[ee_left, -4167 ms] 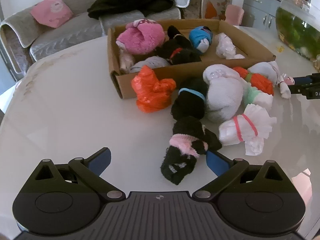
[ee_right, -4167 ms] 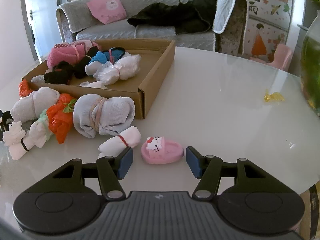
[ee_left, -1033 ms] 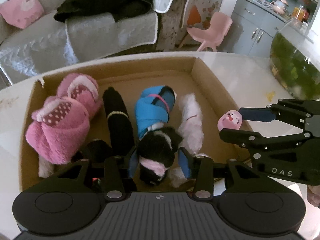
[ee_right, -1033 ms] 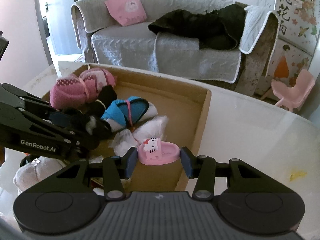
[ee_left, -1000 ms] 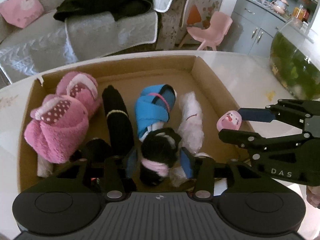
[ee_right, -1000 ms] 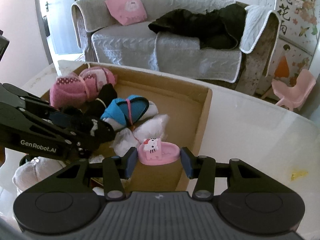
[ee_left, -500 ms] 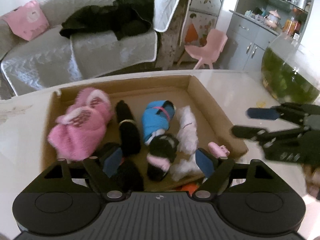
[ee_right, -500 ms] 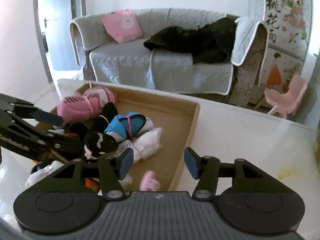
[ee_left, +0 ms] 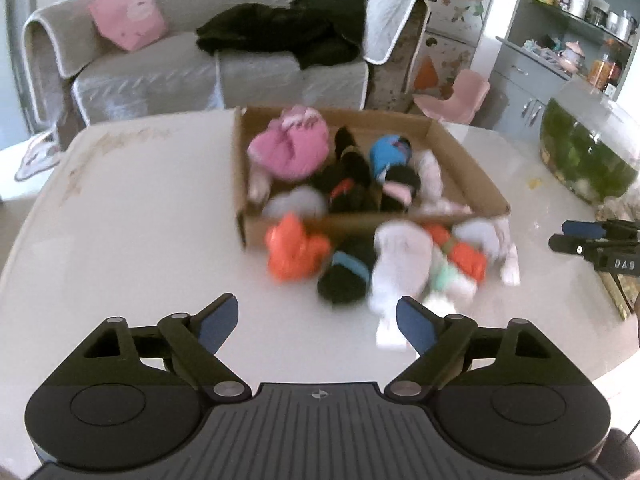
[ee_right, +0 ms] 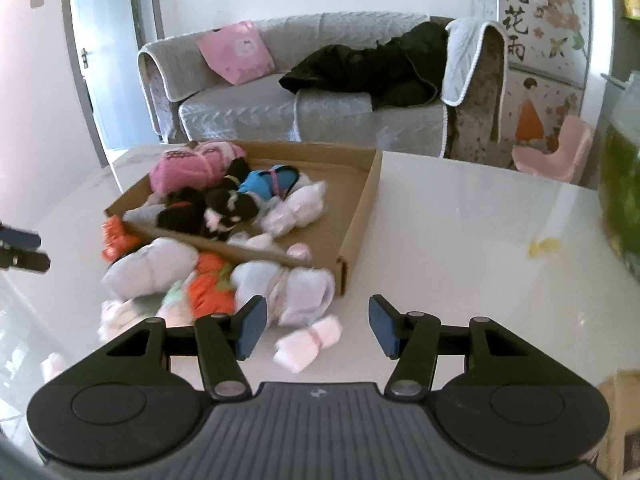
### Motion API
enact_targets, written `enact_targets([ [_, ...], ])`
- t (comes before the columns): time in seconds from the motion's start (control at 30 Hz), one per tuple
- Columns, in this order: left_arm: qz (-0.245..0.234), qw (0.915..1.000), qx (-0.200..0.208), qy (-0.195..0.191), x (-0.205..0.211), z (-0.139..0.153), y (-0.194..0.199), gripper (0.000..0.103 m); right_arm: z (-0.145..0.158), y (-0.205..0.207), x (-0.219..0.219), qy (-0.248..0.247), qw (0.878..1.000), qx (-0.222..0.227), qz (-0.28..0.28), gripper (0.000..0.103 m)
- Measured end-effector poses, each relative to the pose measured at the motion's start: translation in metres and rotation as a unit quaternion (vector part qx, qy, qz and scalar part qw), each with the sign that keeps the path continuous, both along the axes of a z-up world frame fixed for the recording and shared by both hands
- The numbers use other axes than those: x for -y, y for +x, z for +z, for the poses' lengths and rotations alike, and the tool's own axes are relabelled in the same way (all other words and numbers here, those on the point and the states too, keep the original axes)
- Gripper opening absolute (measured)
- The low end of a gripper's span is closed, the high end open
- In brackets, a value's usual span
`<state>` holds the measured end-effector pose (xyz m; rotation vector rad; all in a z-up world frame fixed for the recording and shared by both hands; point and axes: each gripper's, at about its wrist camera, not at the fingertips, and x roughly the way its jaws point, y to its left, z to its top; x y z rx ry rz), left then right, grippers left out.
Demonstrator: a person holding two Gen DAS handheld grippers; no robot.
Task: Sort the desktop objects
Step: 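Move the left tool to the plastic-wrapped white bundle while the right approaches the red-banded white sock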
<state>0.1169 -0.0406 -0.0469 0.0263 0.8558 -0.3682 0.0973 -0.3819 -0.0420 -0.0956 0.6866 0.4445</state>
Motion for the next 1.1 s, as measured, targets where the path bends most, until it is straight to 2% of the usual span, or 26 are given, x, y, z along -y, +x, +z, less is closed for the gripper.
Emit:
enact_targets([
  [0.27,0.018,0.9998,-0.012,0.005,-0.007,-0.015,-0.073,0.1,-0.002,-0.053,-0.003,0.01,1.0,-0.004,-0.003,0.06],
  [0.4,0.018,0.9998,-0.008,0.006,0.0,-0.023,-0.103,0.102,-0.003,-0.071,-0.006,0.008,1.0,0.001,0.001,0.061],
  [0.57,0.024,0.9994,0.003,0.025,0.018,-0.037,-0.125,0.103,-0.007,-0.076,-0.01,0.007,1.0,0.007,0.002,0.065],
  [0.83,0.045,0.998,0.013,0.041,0.041,-0.061,-0.128,0.103,-0.02,-0.07,-0.015,-0.004,1.0,0.01,0.021,0.067],
  [1.1,0.077,0.9954,0.009,0.055,0.054,-0.079,-0.112,0.103,-0.037,-0.027,-0.015,-0.031,0.998,0.016,0.053,0.068],
])
